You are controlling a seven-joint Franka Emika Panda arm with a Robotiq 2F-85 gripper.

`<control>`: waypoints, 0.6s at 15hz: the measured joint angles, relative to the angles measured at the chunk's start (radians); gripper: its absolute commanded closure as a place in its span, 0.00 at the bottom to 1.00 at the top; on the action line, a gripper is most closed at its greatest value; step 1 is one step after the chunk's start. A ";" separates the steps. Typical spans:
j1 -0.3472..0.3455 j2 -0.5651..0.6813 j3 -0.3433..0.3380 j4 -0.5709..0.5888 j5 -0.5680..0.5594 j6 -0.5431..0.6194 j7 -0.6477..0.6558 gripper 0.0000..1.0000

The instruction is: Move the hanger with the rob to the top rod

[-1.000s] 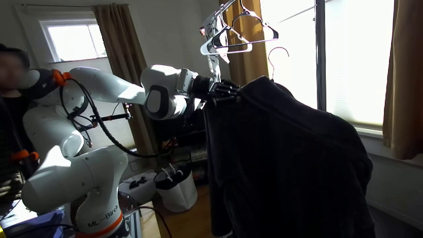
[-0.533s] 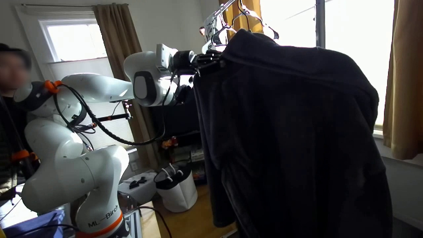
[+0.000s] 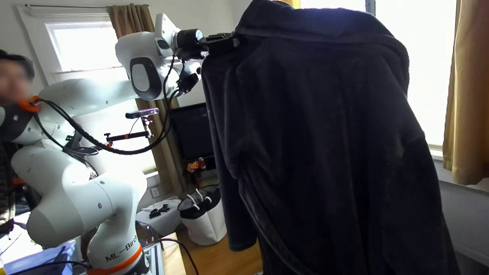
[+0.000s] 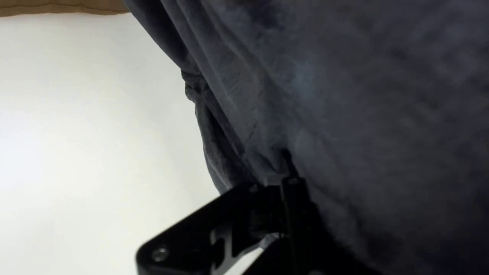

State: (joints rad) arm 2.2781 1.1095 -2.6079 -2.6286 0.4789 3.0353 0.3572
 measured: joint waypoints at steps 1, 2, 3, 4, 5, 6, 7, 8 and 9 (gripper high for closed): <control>0.018 -0.006 -0.006 0.007 0.022 -0.010 -0.038 0.98; 0.033 -0.011 -0.004 0.013 0.054 -0.018 -0.079 0.98; 0.043 -0.017 0.003 0.019 0.084 -0.024 -0.115 0.98; 0.050 -0.023 0.011 0.029 0.122 -0.039 -0.156 0.98; 0.061 -0.031 0.009 0.038 0.134 -0.059 -0.189 0.98; 0.069 -0.039 0.003 0.044 0.141 -0.076 -0.213 0.98; 0.070 -0.047 0.004 0.053 0.159 -0.088 -0.229 0.98; 0.068 -0.057 0.005 0.062 0.171 -0.100 -0.239 0.98; 0.066 -0.067 0.008 0.073 0.178 -0.118 -0.251 0.98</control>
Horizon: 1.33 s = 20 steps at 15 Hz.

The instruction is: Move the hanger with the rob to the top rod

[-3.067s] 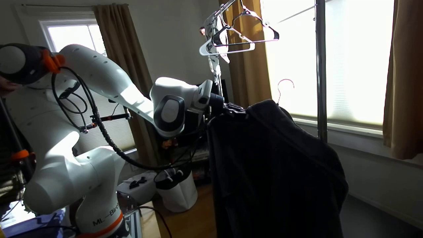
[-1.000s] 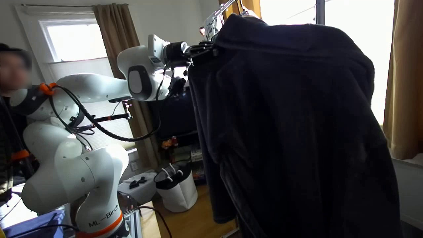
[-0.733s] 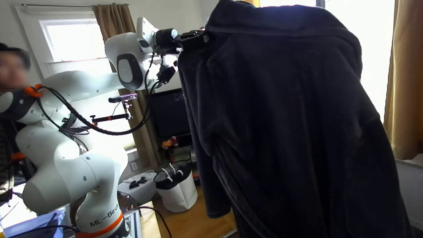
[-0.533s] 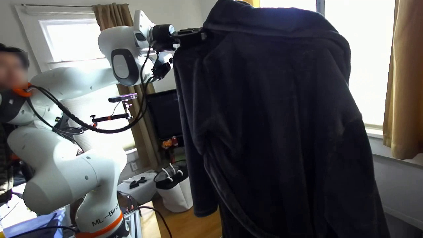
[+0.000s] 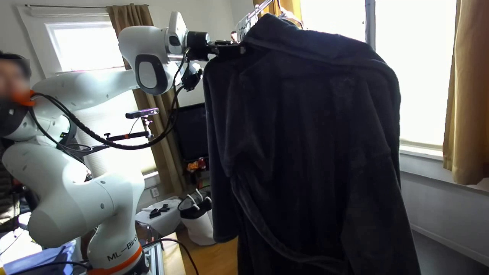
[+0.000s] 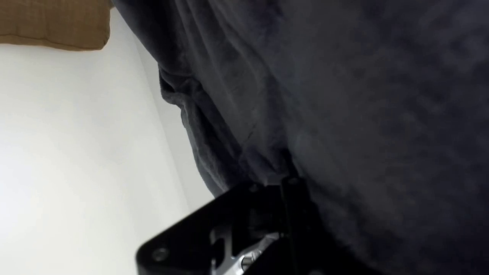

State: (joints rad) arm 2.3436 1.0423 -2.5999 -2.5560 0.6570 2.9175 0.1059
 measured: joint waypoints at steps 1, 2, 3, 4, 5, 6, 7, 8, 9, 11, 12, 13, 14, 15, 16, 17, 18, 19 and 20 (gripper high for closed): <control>0.001 -0.013 0.003 0.016 0.016 -0.027 -0.026 0.98; 0.004 -0.026 -0.002 0.033 0.020 -0.058 -0.057 0.98; 0.005 -0.039 -0.003 0.052 0.045 -0.091 -0.100 0.98; 0.002 -0.050 0.000 0.073 0.085 -0.123 -0.156 0.98; 0.000 -0.060 0.000 0.094 0.125 -0.158 -0.216 0.98; -0.003 -0.071 0.001 0.119 0.168 -0.201 -0.288 0.98; -0.006 -0.083 0.000 0.146 0.209 -0.246 -0.358 0.98; -0.016 -0.097 -0.002 0.171 0.246 -0.291 -0.419 0.93; -0.037 -0.112 0.000 0.195 0.287 -0.334 -0.463 0.93; -0.082 -0.143 0.003 0.238 0.326 -0.374 -0.512 0.93; -0.092 -0.155 0.004 0.250 0.331 -0.376 -0.521 0.98; -0.094 -0.163 0.004 0.256 0.331 -0.376 -0.523 0.98; -0.096 -0.166 0.006 0.255 0.331 -0.378 -0.523 0.98; -0.099 -0.167 0.008 0.248 0.332 -0.385 -0.523 0.98; -0.104 -0.174 0.007 0.245 0.333 -0.400 -0.529 0.98; -0.112 -0.186 0.002 0.248 0.333 -0.414 -0.544 0.98; -0.124 -0.205 -0.006 0.259 0.334 -0.428 -0.576 0.98; -0.150 -0.231 -0.009 0.285 0.343 -0.454 -0.624 0.98; -0.191 -0.259 -0.008 0.322 0.355 -0.492 -0.679 0.98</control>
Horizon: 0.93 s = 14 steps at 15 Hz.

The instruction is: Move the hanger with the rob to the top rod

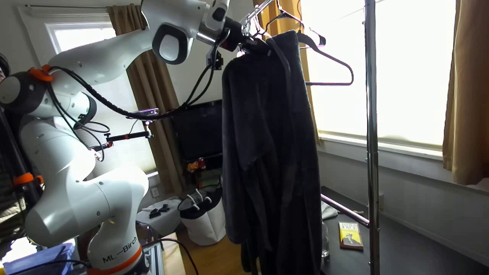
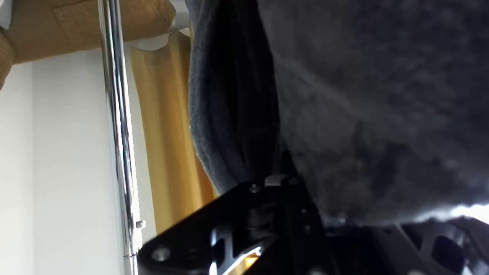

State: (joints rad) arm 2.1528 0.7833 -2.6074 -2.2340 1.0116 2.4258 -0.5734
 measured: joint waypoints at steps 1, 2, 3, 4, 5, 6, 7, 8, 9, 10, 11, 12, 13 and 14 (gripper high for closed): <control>-0.046 -0.032 0.001 0.044 0.005 -0.044 -0.060 0.98; -0.092 -0.065 0.003 0.093 0.005 -0.089 -0.121 0.98; -0.136 -0.101 0.003 0.143 0.005 -0.133 -0.180 0.98; -0.176 -0.137 0.004 0.192 0.005 -0.165 -0.231 0.98; -0.214 -0.175 0.004 0.242 0.005 -0.191 -0.272 0.93; -0.243 -0.196 0.008 0.268 0.008 -0.212 -0.282 0.93; -0.262 -0.199 0.017 0.266 0.010 -0.221 -0.283 0.98; -0.271 -0.198 0.029 0.259 0.011 -0.223 -0.283 0.98; -0.282 -0.195 0.042 0.253 0.015 -0.233 -0.284 0.98; -0.300 -0.192 0.050 0.250 0.031 -0.250 -0.292 0.98; -0.321 -0.192 0.048 0.251 0.055 -0.272 -0.307 0.98; -0.348 -0.198 0.038 0.255 0.078 -0.302 -0.335 0.98; -0.382 -0.207 0.020 0.264 0.098 -0.342 -0.375 0.98; -0.421 -0.219 -0.002 0.277 0.117 -0.395 -0.424 0.98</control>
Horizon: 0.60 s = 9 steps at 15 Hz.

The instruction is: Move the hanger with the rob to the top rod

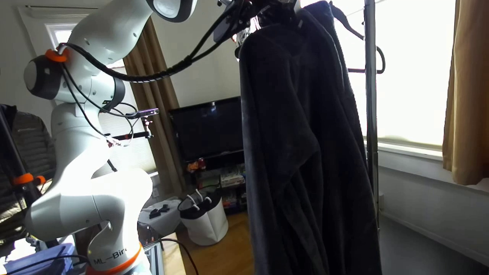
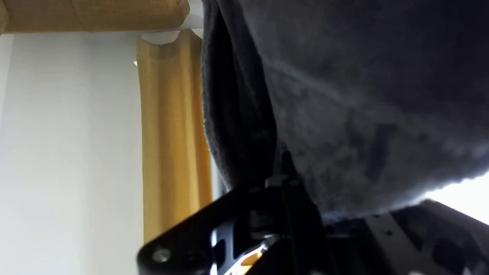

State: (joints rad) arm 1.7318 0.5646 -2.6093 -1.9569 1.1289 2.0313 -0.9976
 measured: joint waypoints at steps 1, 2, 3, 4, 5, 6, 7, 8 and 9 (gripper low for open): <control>-0.053 -0.018 -0.011 0.022 0.028 -0.059 -0.056 0.98; -0.117 -0.042 -0.011 0.049 0.056 -0.120 -0.112 0.98; -0.177 -0.070 -0.009 0.080 0.070 -0.184 -0.161 0.98; -0.233 -0.101 -0.005 0.113 0.076 -0.249 -0.204 0.98; -0.295 -0.137 0.001 0.149 0.077 -0.323 -0.250 0.98; -0.358 -0.173 0.011 0.184 0.077 -0.397 -0.293 0.98; -0.428 -0.212 0.028 0.221 0.077 -0.472 -0.336 0.98; -0.503 -0.253 0.051 0.257 0.077 -0.544 -0.374 0.98; -0.581 -0.295 0.082 0.294 0.074 -0.611 -0.402 0.98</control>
State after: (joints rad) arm 1.1507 0.2700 -2.5272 -1.6634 1.2029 1.4203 -1.4001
